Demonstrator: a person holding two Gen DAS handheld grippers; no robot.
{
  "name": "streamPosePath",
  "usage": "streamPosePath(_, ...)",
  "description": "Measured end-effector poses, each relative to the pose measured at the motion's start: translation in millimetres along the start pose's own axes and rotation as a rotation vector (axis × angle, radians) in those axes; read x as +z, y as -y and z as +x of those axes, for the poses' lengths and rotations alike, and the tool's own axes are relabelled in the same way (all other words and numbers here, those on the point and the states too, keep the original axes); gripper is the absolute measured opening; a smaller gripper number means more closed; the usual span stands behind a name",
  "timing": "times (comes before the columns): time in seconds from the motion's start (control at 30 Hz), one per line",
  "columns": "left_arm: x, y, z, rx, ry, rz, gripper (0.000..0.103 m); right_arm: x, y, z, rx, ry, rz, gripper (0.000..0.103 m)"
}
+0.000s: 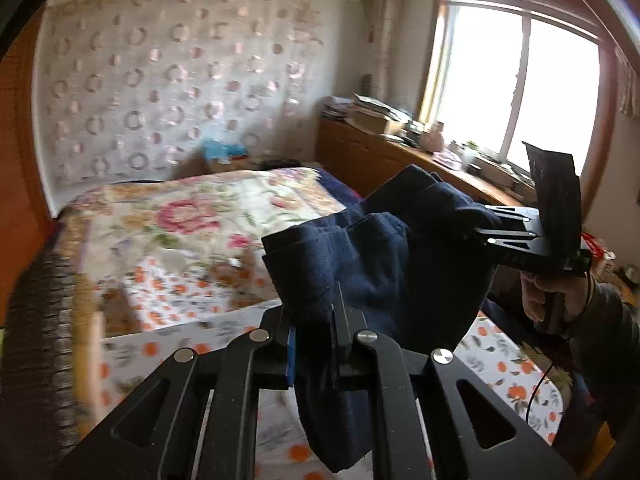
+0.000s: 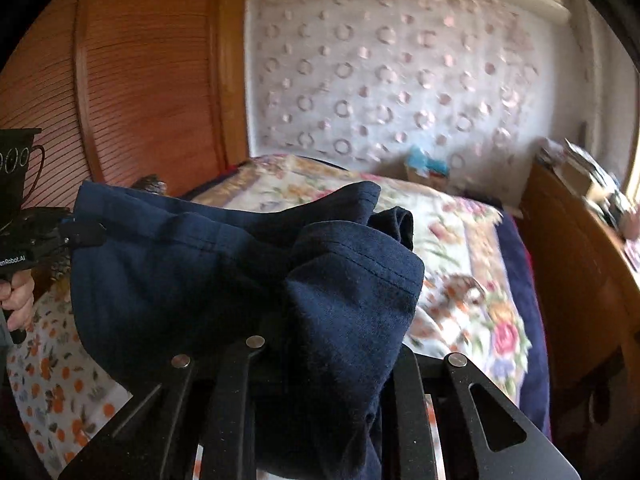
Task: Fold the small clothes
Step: 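Lift the folded shirt with the left gripper and carry it toward the wardrobe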
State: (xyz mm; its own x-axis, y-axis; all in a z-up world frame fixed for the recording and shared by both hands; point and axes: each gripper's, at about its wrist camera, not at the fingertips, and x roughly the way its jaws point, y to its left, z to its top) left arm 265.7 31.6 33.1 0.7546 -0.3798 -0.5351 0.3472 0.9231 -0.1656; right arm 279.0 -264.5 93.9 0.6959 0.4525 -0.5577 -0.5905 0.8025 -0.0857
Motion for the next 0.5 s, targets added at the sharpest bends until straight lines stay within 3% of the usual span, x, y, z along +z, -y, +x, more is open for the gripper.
streamPosePath(0.33, -20, -72, -76, 0.171, 0.074, -0.064, 0.013, 70, -93, 64, 0.121, 0.046, -0.176, 0.019)
streamPosePath(0.5, -42, -106, -119, 0.257, 0.151, -0.126, 0.013, 115, -119, 108, 0.179, 0.080, -0.282, 0.019)
